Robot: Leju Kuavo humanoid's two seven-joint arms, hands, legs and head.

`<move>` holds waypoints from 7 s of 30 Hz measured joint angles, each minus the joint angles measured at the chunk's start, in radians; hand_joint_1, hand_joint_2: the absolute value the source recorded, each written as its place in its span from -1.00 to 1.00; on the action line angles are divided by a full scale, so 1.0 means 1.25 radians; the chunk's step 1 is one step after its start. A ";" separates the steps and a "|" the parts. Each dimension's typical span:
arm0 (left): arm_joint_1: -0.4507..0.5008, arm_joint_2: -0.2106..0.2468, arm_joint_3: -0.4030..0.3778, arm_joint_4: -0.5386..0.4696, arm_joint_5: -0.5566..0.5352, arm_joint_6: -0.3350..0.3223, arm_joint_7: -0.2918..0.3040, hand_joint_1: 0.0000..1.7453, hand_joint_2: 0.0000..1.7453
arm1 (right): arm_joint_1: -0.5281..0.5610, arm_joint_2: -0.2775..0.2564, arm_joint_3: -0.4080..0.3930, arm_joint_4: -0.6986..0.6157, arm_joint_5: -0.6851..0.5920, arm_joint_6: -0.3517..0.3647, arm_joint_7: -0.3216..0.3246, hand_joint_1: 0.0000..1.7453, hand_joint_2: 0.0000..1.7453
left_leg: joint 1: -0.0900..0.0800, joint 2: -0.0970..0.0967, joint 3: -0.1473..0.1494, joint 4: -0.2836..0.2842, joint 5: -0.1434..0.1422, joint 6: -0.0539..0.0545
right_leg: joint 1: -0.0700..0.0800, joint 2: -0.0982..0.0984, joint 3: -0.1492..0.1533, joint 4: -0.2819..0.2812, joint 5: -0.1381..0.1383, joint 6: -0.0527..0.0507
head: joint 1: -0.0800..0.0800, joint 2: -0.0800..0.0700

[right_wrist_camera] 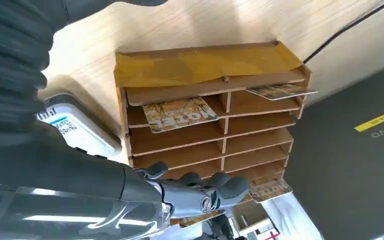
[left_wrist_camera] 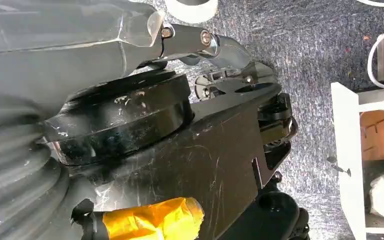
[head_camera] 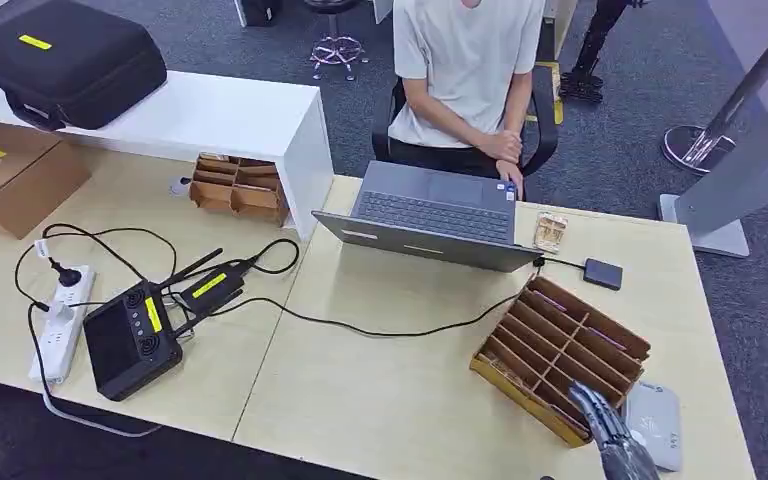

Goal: Pass the card to the sensor for recognition and then transmit it.

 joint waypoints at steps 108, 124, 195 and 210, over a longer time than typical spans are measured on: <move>0.002 0.000 0.000 0.000 -0.007 0.007 -0.006 -1.00 1.00 | -0.032 0.039 -0.008 0.089 -0.005 0.006 -0.002 -0.36 1.00 | 0.000 0.001 0.003 0.000 0.000 0.000 | 0.000 0.001 0.002 0.000 0.000 0.000 | 0.000 0.000; 0.004 0.000 0.000 0.000 -0.009 0.007 -0.017 -1.00 1.00 | -0.029 0.039 -0.010 0.089 -0.006 0.005 -0.002 1.00 1.00 | 0.000 0.001 0.003 0.000 0.000 0.000 | 0.000 0.001 0.002 0.000 0.000 0.000 | 0.000 0.000; 0.001 -0.002 0.000 0.000 -0.063 0.011 0.000 -1.00 1.00 | -0.647 0.053 -0.062 0.048 0.028 0.176 0.006 1.00 1.00 | 0.000 0.003 -0.001 0.000 0.004 -0.001 | 0.000 0.004 -0.002 0.002 0.005 -0.001 | 0.000 0.000; -0.003 0.015 -0.021 0.000 -0.131 -0.029 0.007 -1.00 1.00 | -1.006 0.230 0.092 0.408 0.286 0.135 0.173 1.00 1.00 | 0.000 0.003 -0.001 0.000 0.005 -0.002 | 0.001 0.003 -0.003 0.003 0.005 -0.002 | 0.000 0.000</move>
